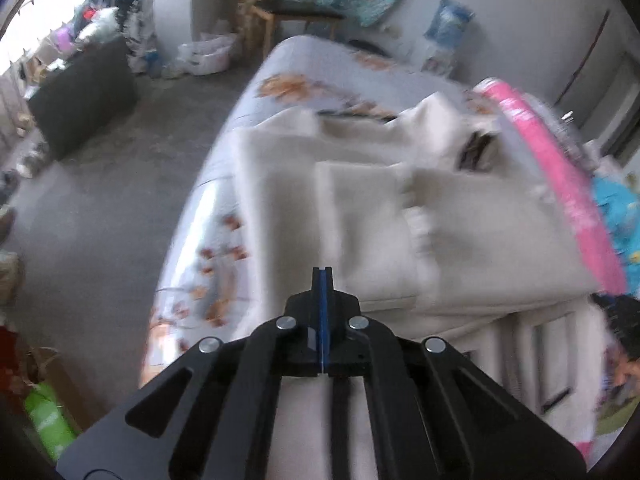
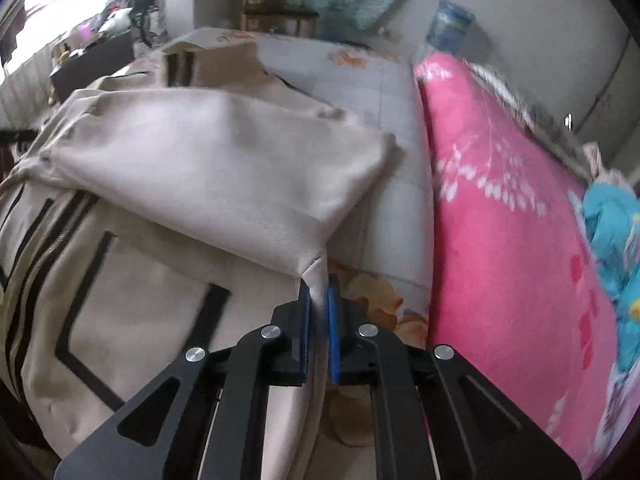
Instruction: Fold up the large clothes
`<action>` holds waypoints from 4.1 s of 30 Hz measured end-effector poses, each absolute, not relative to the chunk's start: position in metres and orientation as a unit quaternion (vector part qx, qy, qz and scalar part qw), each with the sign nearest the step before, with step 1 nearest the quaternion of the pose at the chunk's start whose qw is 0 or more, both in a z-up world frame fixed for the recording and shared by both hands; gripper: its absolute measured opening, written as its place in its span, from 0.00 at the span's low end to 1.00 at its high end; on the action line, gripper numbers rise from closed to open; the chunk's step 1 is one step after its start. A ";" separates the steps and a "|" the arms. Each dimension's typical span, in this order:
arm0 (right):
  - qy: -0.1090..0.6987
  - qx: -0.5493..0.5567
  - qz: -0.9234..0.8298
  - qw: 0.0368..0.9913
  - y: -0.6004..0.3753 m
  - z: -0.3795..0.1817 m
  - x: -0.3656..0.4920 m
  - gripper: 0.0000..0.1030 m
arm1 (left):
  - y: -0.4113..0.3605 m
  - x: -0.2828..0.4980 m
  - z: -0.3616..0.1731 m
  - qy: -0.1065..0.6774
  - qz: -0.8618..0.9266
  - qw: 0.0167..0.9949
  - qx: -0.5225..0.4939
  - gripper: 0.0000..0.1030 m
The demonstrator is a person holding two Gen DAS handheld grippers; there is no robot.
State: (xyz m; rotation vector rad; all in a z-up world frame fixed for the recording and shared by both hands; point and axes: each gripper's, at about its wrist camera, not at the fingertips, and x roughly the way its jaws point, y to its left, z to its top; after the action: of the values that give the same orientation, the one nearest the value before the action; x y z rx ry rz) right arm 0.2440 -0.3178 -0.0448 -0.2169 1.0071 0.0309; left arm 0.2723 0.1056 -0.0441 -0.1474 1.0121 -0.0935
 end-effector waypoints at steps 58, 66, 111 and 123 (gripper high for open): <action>0.490 -0.090 0.041 0.866 -0.291 -0.032 0.297 0.55 | 0.061 0.287 -0.037 0.489 -0.109 0.865 -0.012 0.28; 0.440 -0.039 0.078 0.894 -0.250 0.020 0.210 0.80 | 0.098 0.201 0.002 0.458 -0.099 0.882 -0.044 0.66; 0.485 0.019 -0.002 0.874 -0.196 -0.084 0.127 0.94 | 0.076 0.063 -0.068 0.449 0.018 0.893 0.032 0.86; 0.495 0.015 0.004 0.869 -0.196 -0.085 0.130 0.94 | 0.094 0.079 -0.022 0.427 0.057 0.902 0.002 0.86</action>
State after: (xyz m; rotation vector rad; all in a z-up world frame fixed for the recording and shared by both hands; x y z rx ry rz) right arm 0.1302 -0.1961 -0.0846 0.0322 1.0358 0.0093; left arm 0.0795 0.0936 -0.0215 0.0042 0.8839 0.1183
